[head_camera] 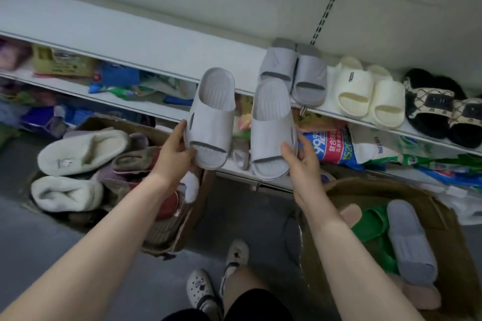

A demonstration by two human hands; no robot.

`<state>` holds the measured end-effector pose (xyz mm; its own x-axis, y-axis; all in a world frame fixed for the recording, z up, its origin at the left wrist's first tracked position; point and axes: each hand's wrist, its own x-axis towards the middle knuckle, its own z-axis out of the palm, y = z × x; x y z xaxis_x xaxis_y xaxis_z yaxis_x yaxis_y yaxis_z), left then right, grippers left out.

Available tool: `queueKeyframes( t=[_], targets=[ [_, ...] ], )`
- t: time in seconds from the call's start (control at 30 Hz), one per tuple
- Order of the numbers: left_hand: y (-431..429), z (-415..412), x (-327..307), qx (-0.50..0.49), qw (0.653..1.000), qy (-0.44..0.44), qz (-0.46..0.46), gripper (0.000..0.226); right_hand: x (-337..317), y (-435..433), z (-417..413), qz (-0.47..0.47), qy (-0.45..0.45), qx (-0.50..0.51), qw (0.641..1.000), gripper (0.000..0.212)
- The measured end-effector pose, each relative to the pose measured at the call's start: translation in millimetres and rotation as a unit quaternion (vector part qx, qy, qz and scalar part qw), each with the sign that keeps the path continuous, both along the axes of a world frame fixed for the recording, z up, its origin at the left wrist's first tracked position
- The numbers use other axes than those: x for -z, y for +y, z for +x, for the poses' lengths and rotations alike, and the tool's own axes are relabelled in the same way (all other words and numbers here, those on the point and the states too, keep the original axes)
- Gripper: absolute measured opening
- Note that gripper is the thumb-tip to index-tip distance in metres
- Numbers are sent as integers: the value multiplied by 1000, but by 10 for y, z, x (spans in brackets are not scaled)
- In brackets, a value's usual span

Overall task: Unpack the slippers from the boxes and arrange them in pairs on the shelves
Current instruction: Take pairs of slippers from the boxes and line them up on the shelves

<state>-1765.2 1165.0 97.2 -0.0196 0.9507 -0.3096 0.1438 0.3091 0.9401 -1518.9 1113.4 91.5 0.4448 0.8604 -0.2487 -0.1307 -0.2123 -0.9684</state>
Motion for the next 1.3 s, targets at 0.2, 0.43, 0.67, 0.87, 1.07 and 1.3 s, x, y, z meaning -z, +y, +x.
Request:
queueKeyframes(
  t=[0.2,0.43,0.67,0.87,1.07,1.3],
  targets=[
    [1064,-58,14,9,999,48,13,59,0,1179,-179,1,-29,-40,999,39],
    [2048,-35,222,-2,998,41,-40,58,195,2176,-370,-85,-52,-29,995,48],
    [2356,10,248,30,984,173,7,47,245,2447,-460,-122,-275,-107,948,58],
    [2296,79,282,165,893,385,164,87,151,2388,-499,-38,-499,-193,844,80],
    [2456,95,438,199,865,415,200,92,140,2621,-415,-27,-565,-323,759,86],
    [2785,155,476,196,856,426,217,92,131,3065,-328,-35,-582,-323,746,85]
  ],
)
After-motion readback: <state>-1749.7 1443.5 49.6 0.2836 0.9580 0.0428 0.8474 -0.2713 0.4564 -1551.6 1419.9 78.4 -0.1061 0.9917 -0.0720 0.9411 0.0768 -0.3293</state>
